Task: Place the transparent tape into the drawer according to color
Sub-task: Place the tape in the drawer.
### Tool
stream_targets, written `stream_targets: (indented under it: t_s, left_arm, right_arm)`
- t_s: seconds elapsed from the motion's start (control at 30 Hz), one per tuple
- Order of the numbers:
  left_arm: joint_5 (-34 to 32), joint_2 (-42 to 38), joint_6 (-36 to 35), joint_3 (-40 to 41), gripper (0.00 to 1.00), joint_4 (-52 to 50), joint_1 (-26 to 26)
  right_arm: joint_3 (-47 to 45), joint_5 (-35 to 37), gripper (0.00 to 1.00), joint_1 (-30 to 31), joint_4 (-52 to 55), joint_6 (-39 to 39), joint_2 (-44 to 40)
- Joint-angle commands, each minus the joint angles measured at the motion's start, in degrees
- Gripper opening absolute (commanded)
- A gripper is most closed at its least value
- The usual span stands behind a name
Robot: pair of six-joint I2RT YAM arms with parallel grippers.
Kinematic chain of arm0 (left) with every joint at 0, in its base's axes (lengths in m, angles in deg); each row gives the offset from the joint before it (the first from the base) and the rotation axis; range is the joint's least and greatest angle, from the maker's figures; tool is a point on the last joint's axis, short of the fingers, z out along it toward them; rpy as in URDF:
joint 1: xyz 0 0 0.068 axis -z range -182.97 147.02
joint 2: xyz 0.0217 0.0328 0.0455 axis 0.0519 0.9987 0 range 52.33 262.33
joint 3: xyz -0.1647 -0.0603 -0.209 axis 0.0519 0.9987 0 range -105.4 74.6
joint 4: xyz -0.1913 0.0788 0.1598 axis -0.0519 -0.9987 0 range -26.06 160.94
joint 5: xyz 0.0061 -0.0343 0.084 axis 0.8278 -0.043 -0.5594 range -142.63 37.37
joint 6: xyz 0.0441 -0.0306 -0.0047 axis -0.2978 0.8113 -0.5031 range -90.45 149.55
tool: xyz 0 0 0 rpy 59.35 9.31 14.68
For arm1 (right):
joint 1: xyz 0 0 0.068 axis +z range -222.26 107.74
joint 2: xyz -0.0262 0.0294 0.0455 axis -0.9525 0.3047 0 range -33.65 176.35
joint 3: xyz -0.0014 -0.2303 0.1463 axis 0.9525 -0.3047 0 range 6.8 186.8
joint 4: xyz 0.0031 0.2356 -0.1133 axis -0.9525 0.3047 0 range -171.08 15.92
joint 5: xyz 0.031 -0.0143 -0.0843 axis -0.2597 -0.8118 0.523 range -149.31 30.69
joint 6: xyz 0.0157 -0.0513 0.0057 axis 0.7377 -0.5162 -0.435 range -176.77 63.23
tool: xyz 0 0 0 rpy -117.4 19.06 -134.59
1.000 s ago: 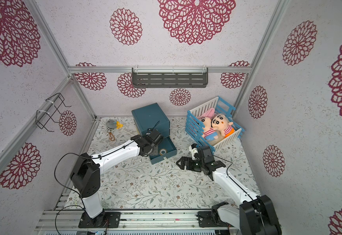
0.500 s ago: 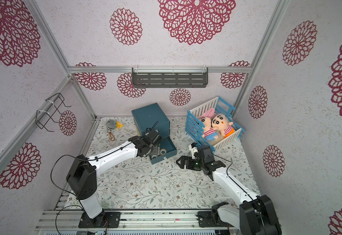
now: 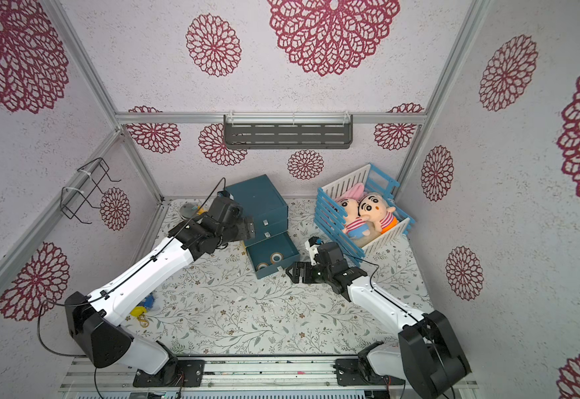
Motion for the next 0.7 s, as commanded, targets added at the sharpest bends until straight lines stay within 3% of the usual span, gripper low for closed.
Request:
stream_targets:
  t_s: [0.0, 0.17, 0.3, 0.53, 0.67]
  left_arm:
    - [5.12, 2.15, -1.1, -2.12, 0.97, 0.9, -3.93]
    - [7.4, 6.14, -2.07, -6.24, 1.0, 0.69, -7.17]
    - [9.42, 9.22, -2.36, -8.72, 0.94, 0.89, -8.71]
    - [11.37, 13.11, -1.96, -11.15, 0.75, 1.15, -10.75]
    - [11.17, 13.52, -1.74, -11.09, 0.69, 0.83, -11.17]
  right_arm:
    - [2.02, 4.06, 0.99, 2.01, -4.79, -1.33, 1.2]
    - [2.05, 8.06, 0.99, 4.69, -6.98, -2.29, 2.16]
    - [1.47, 8.76, 0.99, 4.99, -8.16, -2.22, 1.98]
    - [0.91, 9.14, 0.99, 5.12, -8.97, -2.69, 2.84]
    - [0.38, 8.99, 0.93, 5.08, -10.18, -2.84, 3.5]
